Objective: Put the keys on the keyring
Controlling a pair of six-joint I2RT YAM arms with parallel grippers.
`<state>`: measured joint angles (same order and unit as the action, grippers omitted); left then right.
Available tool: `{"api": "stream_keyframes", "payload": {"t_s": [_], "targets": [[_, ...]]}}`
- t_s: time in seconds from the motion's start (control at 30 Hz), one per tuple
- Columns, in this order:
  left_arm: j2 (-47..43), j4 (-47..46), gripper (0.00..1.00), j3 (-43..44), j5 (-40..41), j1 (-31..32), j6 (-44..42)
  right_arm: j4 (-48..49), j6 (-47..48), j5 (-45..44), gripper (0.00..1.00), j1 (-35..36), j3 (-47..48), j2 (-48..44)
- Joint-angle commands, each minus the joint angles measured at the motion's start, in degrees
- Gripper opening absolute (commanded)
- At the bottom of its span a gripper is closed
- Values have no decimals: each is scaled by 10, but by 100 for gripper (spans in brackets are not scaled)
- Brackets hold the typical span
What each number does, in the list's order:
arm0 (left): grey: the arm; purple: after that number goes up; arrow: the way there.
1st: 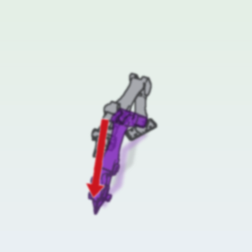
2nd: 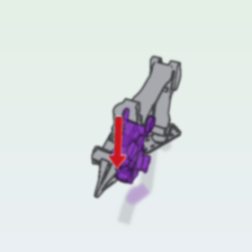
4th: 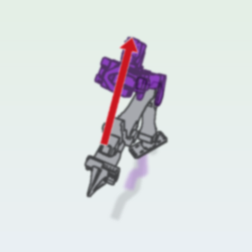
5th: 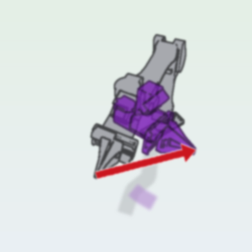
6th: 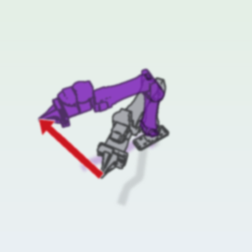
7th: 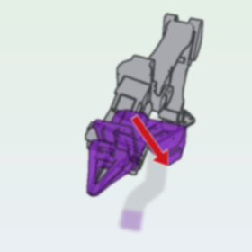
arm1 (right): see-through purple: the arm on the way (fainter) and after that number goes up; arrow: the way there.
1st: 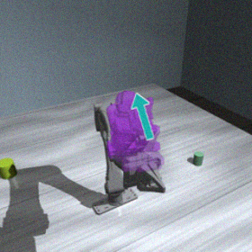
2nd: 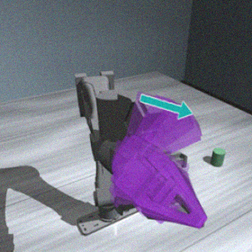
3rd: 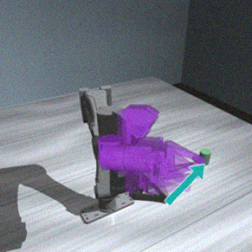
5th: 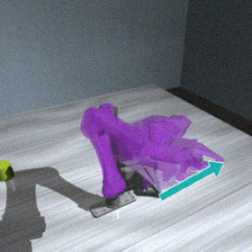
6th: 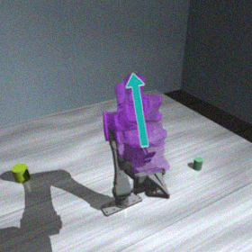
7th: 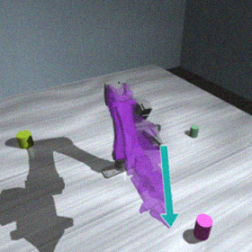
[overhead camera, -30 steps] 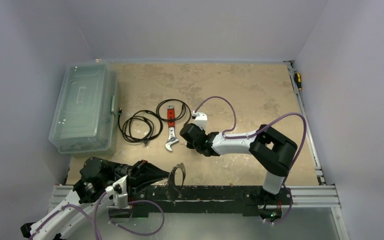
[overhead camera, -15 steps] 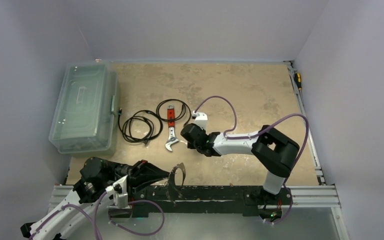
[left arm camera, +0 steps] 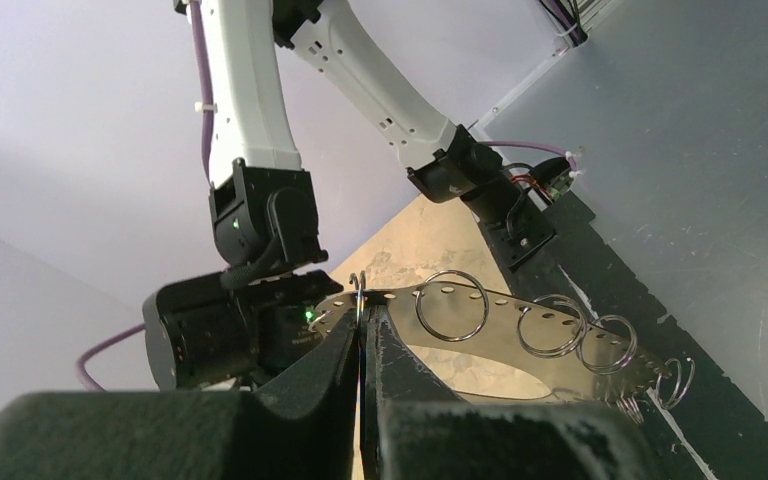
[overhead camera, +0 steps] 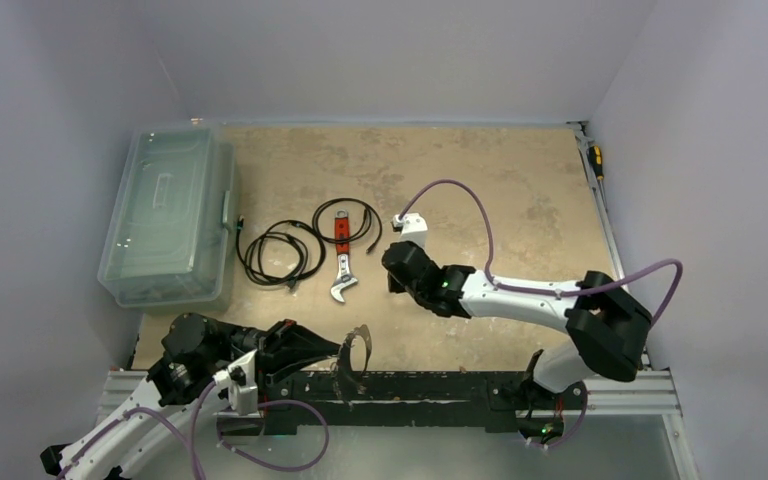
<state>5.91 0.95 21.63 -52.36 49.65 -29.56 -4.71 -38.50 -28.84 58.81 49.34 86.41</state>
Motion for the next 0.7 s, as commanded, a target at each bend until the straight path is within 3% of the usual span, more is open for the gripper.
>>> {"api": "stream_keyframes", "payload": {"t_s": [0.0,0.43,0.67], "targets": [[5,-29,0,-5,-11,3,-3,5,54,-5,0,-2,-9,-54],[34,-32,0,-1,-14,2,2,7,165,0,0,-3,-37,-239],[49,-31,0,2,-23,2,-1,23,249,67,0,-2,-43,-332]]}}
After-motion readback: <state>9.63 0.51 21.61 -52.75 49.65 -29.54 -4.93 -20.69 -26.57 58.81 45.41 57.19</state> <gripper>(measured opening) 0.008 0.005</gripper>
